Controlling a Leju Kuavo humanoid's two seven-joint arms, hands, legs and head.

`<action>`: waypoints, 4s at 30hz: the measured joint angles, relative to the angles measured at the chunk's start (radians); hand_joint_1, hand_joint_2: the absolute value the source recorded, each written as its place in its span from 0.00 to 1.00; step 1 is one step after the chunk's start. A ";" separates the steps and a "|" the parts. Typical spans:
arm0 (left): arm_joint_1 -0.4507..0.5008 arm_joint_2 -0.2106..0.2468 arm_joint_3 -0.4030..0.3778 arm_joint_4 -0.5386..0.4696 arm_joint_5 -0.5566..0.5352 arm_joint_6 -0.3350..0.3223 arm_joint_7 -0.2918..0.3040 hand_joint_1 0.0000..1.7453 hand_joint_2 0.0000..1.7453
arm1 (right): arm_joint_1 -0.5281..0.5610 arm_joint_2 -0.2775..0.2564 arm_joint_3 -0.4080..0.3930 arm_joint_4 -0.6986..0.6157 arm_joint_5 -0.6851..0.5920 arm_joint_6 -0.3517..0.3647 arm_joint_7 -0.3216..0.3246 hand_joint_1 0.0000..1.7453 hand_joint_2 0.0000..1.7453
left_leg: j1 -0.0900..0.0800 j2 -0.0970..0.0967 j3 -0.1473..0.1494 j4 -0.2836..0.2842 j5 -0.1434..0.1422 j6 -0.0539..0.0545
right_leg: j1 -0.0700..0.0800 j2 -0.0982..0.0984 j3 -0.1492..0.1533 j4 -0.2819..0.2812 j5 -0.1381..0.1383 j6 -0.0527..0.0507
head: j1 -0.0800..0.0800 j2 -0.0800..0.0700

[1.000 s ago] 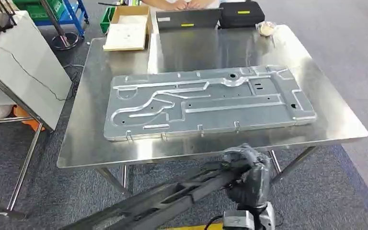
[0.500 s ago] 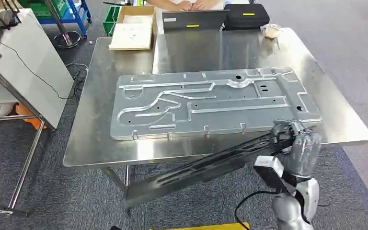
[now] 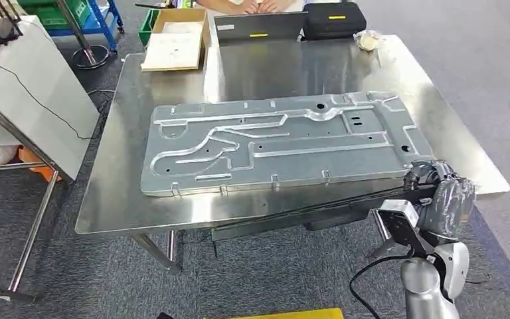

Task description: Take the parts from the cabinet and place them on the table.

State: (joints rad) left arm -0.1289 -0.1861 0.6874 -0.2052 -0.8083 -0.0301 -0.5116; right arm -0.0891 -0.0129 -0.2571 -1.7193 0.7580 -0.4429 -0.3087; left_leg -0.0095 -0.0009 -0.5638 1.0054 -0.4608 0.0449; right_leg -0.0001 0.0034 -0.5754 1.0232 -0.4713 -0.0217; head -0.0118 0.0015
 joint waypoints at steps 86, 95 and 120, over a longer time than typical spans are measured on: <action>-0.028 -0.015 -0.008 -0.001 -0.075 -0.002 0.037 0.00 1.00 | -0.727 -0.511 0.513 0.879 0.772 -0.238 0.213 1.00 1.00 | 0.005 -0.003 -0.172 0.311 -0.133 -0.042 | -0.025 -0.002 -0.042 0.010 0.027 0.015 | 0.003 0.000; -0.034 -0.010 -0.009 -0.001 -0.087 -0.002 0.045 0.00 1.00 | -0.755 -0.429 0.594 0.882 0.772 -0.239 0.160 1.00 1.00 | -0.011 -0.002 -0.043 0.007 0.028 0.003 | -0.018 0.001 -0.033 -0.001 0.029 0.032 | 0.002 0.000; -0.037 -0.011 -0.020 -0.001 -0.083 -0.008 0.075 0.00 0.00 | -0.767 -0.306 0.738 0.873 0.742 -0.238 0.188 0.00 0.00 | 0.006 0.011 -0.109 0.198 -0.060 -0.028 | -0.009 0.011 -0.050 0.016 0.036 0.008 | 0.003 0.000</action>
State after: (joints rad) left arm -0.1657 -0.1972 0.6672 -0.2060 -0.8911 -0.0382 -0.4368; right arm -0.8566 -0.3189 0.4810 -0.8461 1.4996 -0.6813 -0.1205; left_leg -0.0036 0.0096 -0.6727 1.2037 -0.5205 0.0169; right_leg -0.0095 0.0147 -0.6251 1.0395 -0.4352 -0.0141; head -0.0092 0.0012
